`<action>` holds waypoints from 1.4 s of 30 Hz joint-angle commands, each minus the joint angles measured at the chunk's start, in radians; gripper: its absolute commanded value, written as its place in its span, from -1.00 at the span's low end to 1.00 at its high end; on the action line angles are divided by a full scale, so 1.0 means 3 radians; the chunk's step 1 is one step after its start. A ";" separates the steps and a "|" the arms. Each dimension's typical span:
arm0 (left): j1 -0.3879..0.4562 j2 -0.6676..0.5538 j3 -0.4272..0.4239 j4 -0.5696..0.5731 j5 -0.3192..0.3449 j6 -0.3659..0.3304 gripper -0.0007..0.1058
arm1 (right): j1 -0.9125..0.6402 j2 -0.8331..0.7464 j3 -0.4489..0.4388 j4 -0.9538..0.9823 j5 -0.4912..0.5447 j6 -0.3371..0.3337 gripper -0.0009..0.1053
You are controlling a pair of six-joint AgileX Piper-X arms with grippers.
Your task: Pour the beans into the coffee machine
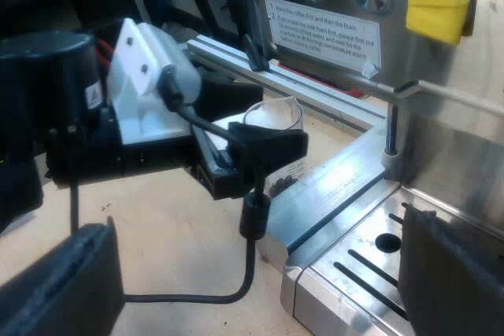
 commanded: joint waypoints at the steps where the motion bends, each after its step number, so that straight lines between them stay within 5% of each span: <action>1: -0.0012 0.0011 -0.0035 -0.0001 0.0021 -0.0021 0.62 | 0.0004 -0.0003 -0.0007 -0.0047 0.0003 -0.0008 0.41; 14: -0.0012 0.0012 -0.0209 0.0397 0.0014 0.0057 0.58 | 0.0004 -0.0003 -0.0007 -0.0047 0.0003 0.0003 0.41; 26: -0.0012 0.0012 -0.0227 0.0461 0.0021 0.0057 -0.59 | 0.0004 -0.0003 -0.0007 -0.0047 0.0003 0.0043 0.41; 30: -0.0012 -0.0010 -0.0227 0.0461 0.0206 -0.0095 -0.91 | 0.0004 -0.0003 -0.0007 -0.0047 0.0003 0.0043 0.41; 33: -0.0012 -0.0149 -0.0227 0.0615 0.0324 -0.0341 -0.98 | 0.0004 -0.0003 -0.0007 -0.0058 0.0003 0.0043 0.41; 42: -0.0001 -0.0976 -0.0227 0.1674 0.0308 -0.0349 -0.98 | 0.0004 -0.0024 -0.0120 -0.0150 0.0003 0.0027 0.41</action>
